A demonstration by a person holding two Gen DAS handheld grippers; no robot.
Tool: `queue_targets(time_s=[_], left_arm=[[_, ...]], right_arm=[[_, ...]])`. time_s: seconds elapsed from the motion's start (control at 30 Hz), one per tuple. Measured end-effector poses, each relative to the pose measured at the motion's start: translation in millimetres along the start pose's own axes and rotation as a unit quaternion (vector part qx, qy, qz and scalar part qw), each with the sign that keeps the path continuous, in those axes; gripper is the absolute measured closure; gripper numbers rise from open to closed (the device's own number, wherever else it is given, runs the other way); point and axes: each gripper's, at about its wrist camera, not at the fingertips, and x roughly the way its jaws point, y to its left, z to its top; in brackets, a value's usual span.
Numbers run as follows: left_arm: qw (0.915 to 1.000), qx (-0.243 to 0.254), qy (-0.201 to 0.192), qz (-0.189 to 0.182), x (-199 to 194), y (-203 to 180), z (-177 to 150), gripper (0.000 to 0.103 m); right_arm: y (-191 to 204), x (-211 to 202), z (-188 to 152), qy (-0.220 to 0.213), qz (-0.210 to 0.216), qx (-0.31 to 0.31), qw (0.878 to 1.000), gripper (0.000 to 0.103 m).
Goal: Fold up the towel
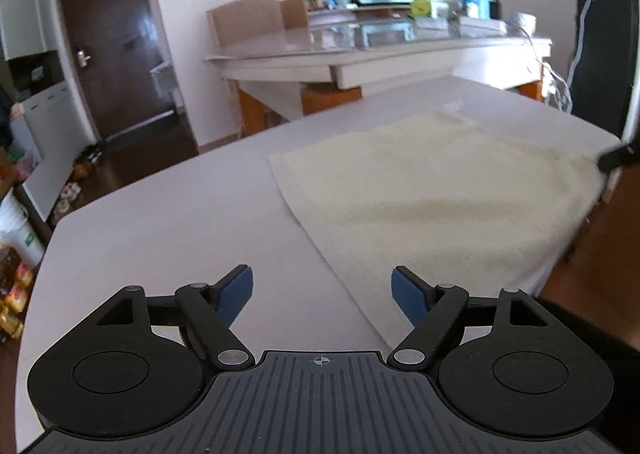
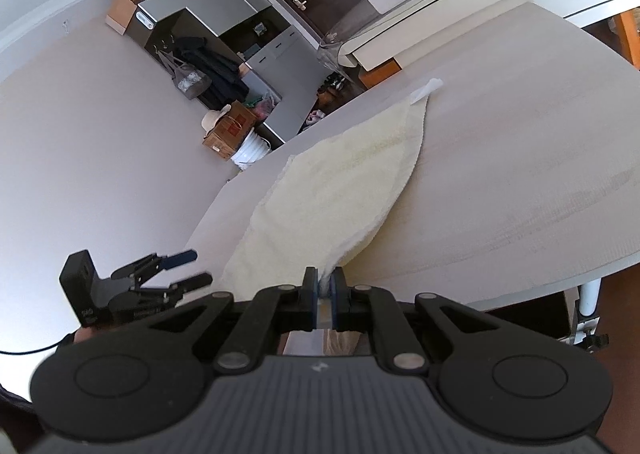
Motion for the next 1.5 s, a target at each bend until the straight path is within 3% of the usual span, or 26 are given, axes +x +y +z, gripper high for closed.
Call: queue_targets(time_s=[0.2,0.47,0.9,1.03,1.17,1.5], left_arm=[[0.9986,0.042,0.028,-0.015,5.6,-13.5,-5.5,0.022],[0.9976,0.053,0.041,-0.016,-11.2,-13.2,-16.8,0.021],[0.9982,0.044,0.028,-0.029,-7.9,-9.2,-19.3,0.02],[0.9992,0.013,0.003,-0.037,-15.8,0.5,-17.9,0.02],[0.9994,0.005,0.005,-0.034,-16.5,6.5,-21.9,0.02],[0.9985,0.04,0.02,-0.032,-15.0,-4.4,-28.0,0.019]], right_arm=[[1.7,-2.9,1.6,-0.007,-0.01,0.015,1.0,0.096],[7.2,0.9,12.3,0.002,-0.018,0.009,1.0,0.096],[21.8,-0.9,21.6,0.0,-0.034,0.005,0.999,0.096],[36.8,0.9,33.8,-0.002,-0.036,-0.015,0.999,0.096],[44.5,8.0,40.4,0.003,-0.037,-0.026,0.999,0.096],[53.1,13.4,48.5,-0.002,-0.046,-0.023,0.999,0.096]])
